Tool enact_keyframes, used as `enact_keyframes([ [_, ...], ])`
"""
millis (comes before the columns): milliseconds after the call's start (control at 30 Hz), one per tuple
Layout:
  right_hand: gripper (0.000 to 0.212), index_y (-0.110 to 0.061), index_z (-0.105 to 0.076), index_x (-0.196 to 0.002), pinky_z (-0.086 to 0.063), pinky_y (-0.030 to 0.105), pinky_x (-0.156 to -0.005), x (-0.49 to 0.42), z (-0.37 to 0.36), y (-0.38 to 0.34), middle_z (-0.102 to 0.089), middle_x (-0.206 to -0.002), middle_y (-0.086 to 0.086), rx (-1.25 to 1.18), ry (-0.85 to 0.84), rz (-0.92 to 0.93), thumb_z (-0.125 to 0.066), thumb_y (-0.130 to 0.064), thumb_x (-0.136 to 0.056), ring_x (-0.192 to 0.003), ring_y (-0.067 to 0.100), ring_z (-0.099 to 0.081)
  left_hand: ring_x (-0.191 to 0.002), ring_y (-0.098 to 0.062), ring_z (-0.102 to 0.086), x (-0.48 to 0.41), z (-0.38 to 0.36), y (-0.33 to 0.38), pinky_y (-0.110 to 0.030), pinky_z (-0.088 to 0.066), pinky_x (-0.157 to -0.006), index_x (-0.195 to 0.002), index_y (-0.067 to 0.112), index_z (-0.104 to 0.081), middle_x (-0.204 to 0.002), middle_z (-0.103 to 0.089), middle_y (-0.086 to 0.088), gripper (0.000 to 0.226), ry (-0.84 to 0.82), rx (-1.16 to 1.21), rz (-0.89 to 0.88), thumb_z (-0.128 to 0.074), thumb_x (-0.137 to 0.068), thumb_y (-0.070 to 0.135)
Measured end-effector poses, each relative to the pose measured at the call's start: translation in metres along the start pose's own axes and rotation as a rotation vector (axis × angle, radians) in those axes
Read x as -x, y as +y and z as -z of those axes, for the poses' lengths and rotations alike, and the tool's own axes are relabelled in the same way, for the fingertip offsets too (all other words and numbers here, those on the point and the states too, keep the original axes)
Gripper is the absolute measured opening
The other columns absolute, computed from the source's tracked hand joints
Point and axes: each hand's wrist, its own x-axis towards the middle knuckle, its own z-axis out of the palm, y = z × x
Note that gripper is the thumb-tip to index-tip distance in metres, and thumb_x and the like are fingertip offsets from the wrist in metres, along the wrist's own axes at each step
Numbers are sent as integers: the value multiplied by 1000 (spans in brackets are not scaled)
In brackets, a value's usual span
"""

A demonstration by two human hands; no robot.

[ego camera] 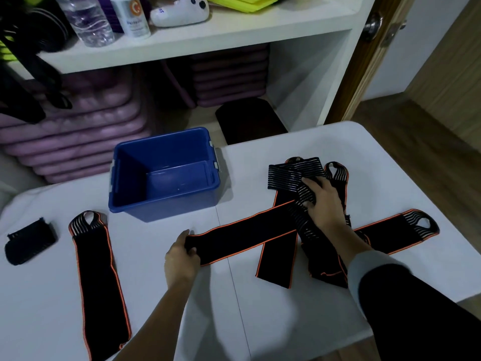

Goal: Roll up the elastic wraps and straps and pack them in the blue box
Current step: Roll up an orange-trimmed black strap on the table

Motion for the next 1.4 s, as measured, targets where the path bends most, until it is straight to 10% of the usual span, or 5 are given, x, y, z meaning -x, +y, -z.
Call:
enact_keyframes([
  [300, 95, -24, -49, -133, -38, 50, -97, 26, -23, -11, -31, -149, 20, 333, -37, 60, -77, -65, -52, -122, 41, -42, -115, -32, -48, 2, -35, 51, -44, -38, -100, -126, 18, -55, -127, -54, -13, 44, 38, -370, -508, -64, -82, 16],
  [600, 84, -21, -54, -128, -40, 47, -98, 27, -28, 9, -40, -143, 19, 247, -11, 123, -86, -39, -52, -119, 36, -49, -133, -22, -35, 1, -83, 72, -30, -30, -111, -138, 21, -43, -145, -37, -4, 52, -326, -186, -600, -57, -88, 20],
  [933, 53, -12, -62, -121, -48, 42, -89, 21, -19, 20, -50, -134, 15, -8, 93, 160, -58, 9, -73, -107, 34, -50, -136, -23, -26, -1, -94, 59, -38, -28, -113, -139, 25, -42, -148, -30, -4, 53, -304, -385, -663, -56, -88, 30],
  [1400, 64, -20, -52, -133, -37, 29, -101, -6, 50, 63, -50, -131, 10, -208, 343, -57, -60, 6, -76, -116, 29, -51, -138, -24, -23, 0, -99, 63, -39, -26, -114, -140, 25, -39, -149, -27, -4, 59, -325, -391, -596, -61, -85, 31],
])
